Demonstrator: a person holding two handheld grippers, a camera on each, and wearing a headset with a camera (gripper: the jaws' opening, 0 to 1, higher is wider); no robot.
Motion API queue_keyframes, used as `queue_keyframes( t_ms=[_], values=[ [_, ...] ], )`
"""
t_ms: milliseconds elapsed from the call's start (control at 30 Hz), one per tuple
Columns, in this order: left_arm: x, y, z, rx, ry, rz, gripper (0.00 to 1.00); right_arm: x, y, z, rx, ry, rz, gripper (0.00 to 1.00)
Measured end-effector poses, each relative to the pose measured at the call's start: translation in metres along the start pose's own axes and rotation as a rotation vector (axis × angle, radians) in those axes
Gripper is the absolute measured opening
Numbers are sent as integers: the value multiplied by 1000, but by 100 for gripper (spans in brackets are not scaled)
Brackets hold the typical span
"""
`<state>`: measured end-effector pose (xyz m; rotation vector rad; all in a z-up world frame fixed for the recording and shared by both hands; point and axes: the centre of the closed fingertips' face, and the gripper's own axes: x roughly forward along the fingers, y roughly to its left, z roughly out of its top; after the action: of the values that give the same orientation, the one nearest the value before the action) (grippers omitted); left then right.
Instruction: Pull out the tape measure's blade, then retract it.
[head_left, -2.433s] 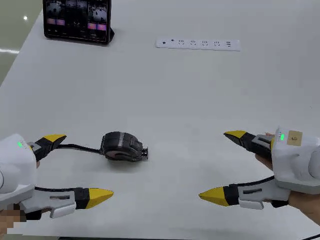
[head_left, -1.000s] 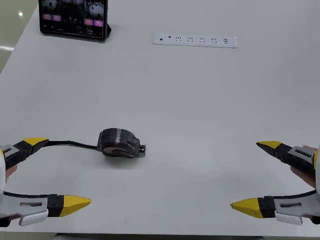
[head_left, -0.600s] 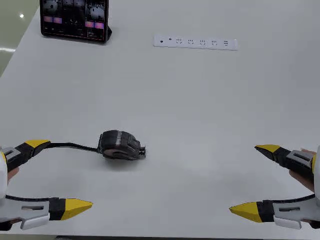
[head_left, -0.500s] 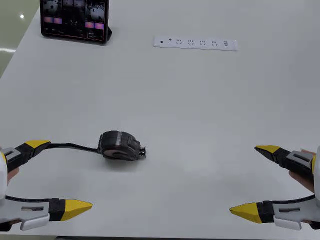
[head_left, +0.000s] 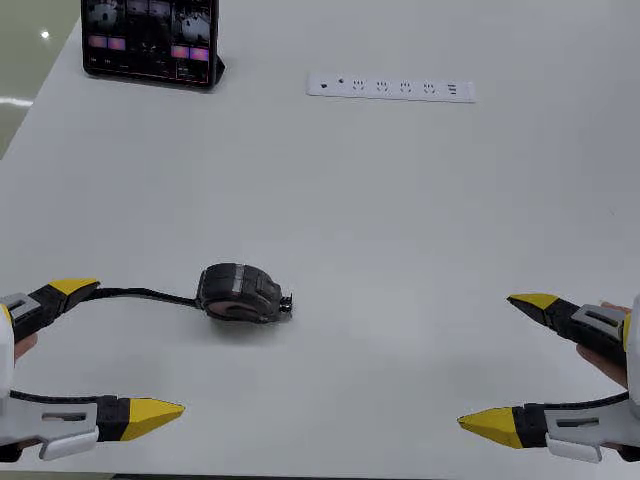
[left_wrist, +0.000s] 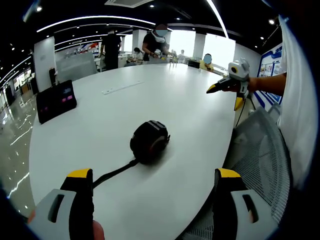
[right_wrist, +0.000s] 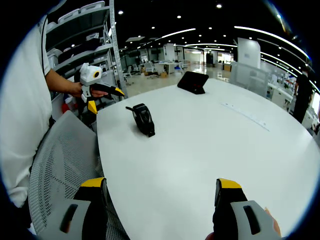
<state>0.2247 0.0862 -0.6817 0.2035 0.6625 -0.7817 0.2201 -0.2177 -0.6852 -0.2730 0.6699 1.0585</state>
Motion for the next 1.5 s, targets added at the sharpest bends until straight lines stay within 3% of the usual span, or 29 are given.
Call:
queue_keyframes(
  t_ms=[767, 1500],
  values=[
    [-2, 6, 4, 9, -14, 17, 99, 3, 0, 3, -2, -9, -3, 89],
    [-1, 2, 4, 18, -13, 3, 99, 3, 2, 2, 3, -10, 0, 90]
  ],
)
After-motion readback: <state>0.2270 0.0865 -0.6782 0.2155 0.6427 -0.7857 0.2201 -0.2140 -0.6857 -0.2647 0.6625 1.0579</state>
